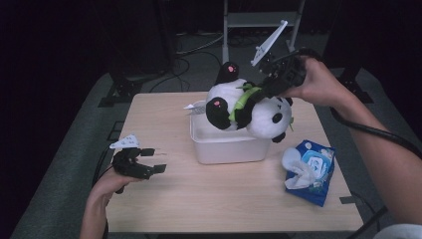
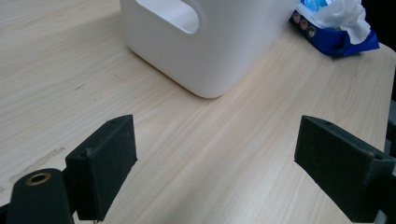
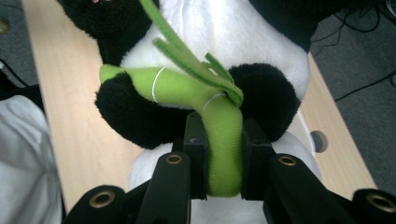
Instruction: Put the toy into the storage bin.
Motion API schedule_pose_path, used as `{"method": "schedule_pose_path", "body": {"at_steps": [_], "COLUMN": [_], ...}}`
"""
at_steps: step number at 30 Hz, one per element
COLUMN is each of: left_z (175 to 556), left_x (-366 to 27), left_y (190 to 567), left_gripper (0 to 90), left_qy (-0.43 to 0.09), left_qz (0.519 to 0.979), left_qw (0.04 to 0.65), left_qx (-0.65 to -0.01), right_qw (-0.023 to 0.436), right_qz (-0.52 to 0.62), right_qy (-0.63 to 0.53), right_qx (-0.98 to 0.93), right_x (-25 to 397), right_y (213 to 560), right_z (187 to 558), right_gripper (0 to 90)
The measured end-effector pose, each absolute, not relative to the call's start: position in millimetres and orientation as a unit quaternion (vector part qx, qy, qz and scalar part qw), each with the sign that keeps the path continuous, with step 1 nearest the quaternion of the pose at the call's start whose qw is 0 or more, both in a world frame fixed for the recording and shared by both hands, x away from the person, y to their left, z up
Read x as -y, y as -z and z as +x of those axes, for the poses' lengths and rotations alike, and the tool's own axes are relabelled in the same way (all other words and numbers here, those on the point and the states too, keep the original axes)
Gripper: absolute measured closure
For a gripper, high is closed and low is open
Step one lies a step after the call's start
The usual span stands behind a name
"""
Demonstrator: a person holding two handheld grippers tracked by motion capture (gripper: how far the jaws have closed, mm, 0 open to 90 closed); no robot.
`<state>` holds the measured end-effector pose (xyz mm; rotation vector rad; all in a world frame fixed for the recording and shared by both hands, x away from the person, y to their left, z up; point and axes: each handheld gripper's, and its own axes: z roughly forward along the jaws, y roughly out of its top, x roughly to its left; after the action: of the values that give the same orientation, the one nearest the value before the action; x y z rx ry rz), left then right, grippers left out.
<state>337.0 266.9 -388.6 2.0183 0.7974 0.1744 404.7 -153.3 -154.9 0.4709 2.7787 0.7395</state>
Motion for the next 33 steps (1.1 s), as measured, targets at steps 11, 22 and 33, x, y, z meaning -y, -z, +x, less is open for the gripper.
{"method": "schedule_pose_path", "body": {"at_steps": [11,22,33], "left_z": [340,340,340], "left_x": [-269,-267,-267], "left_y": [392,393,393], "left_gripper": [11.5,11.5,11.5], "left_qy": [-0.067,-0.068,-0.067], "left_qz": [0.822,0.824,0.823], "left_qw": [0.459,0.458,0.46], "left_qx": [-0.33,-0.327,-0.326], "right_qw": [0.119,0.09,0.048], "right_qz": [0.161,0.165,0.164], "right_qy": [-0.214,-0.203,-0.196], "right_qx": [-0.956,-0.961,-0.965], "right_x": [138,123,109], "right_y": [170,215,254], "right_z": [448,472,473], "right_gripper": [76.0,76.0,75.9]}}
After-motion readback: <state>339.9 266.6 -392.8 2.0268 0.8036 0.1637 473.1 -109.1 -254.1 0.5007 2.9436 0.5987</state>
